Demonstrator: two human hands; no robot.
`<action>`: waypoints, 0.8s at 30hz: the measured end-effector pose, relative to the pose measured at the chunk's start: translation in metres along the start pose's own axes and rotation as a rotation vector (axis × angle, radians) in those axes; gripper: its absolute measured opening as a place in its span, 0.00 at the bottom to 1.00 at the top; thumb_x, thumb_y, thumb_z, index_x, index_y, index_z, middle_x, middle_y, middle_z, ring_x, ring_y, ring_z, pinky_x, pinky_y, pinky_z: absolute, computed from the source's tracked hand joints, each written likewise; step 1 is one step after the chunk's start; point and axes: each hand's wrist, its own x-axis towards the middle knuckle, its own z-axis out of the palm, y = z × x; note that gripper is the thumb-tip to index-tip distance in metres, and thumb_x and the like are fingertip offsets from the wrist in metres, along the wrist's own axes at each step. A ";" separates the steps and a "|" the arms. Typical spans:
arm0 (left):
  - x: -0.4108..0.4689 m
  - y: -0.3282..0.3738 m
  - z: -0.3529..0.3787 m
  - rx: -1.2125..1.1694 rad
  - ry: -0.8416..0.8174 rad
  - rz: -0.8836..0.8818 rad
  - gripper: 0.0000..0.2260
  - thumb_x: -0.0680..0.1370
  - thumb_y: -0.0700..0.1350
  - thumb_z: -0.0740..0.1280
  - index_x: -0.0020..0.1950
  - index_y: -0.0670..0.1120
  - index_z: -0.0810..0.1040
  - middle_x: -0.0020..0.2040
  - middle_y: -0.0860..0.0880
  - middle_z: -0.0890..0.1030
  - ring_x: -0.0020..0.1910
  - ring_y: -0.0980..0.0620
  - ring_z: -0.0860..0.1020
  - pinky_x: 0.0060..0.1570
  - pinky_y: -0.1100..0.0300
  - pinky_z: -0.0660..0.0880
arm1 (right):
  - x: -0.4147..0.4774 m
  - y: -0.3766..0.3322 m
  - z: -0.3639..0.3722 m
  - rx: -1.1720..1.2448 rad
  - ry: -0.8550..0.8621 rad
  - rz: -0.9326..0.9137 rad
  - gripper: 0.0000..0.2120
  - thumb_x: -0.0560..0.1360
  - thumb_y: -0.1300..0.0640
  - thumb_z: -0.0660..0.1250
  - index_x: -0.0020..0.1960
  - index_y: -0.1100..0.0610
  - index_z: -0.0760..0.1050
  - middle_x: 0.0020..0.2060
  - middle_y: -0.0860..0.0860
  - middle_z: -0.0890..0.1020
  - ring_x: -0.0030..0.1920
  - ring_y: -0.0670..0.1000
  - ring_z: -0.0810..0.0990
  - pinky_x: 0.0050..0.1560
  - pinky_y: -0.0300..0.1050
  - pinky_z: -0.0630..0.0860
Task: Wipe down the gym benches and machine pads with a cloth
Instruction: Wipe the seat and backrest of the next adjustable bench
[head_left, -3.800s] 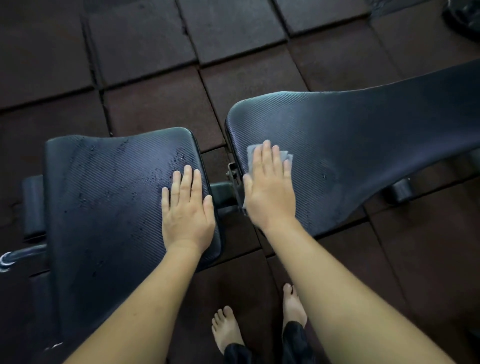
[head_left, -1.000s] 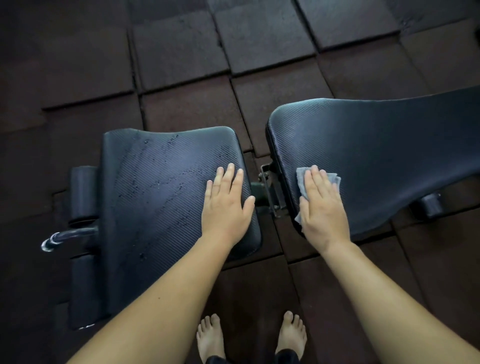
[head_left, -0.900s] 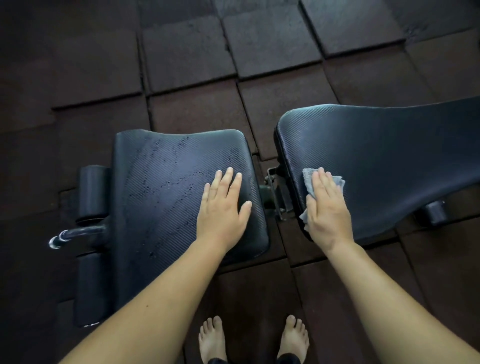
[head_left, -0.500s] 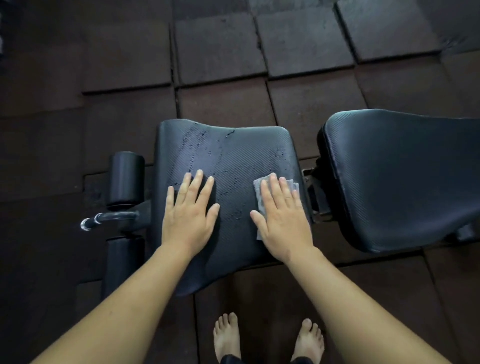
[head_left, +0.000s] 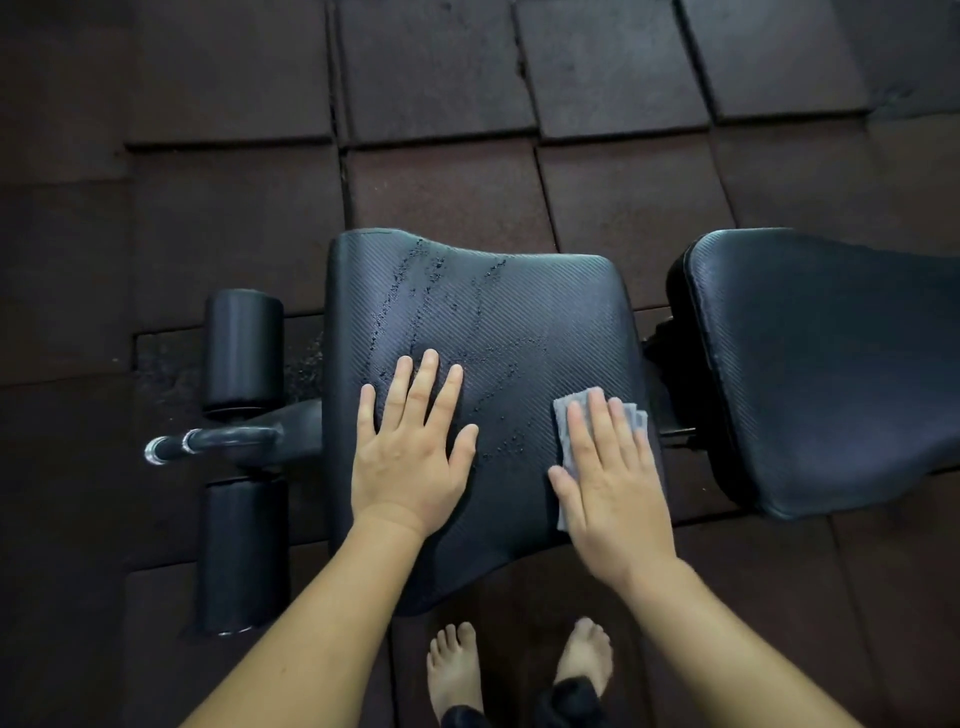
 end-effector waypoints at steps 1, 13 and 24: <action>0.000 -0.001 0.000 0.004 0.001 0.001 0.29 0.83 0.61 0.53 0.84 0.54 0.59 0.85 0.51 0.55 0.84 0.47 0.54 0.81 0.39 0.50 | 0.010 0.001 -0.001 0.007 -0.012 0.013 0.33 0.84 0.41 0.50 0.84 0.56 0.52 0.83 0.56 0.51 0.83 0.56 0.47 0.81 0.60 0.51; 0.000 0.001 -0.001 0.009 0.007 -0.007 0.29 0.83 0.61 0.54 0.84 0.54 0.60 0.85 0.51 0.56 0.84 0.47 0.55 0.80 0.38 0.52 | 0.079 -0.012 -0.013 -0.009 -0.020 -0.027 0.34 0.84 0.40 0.45 0.84 0.56 0.45 0.84 0.57 0.45 0.83 0.56 0.41 0.82 0.58 0.44; 0.001 0.000 -0.003 0.001 -0.052 -0.014 0.29 0.83 0.62 0.53 0.84 0.55 0.58 0.85 0.51 0.54 0.84 0.48 0.52 0.81 0.39 0.50 | 0.181 -0.037 -0.029 -0.038 -0.047 0.043 0.36 0.84 0.36 0.44 0.84 0.55 0.42 0.83 0.56 0.43 0.83 0.56 0.40 0.82 0.58 0.40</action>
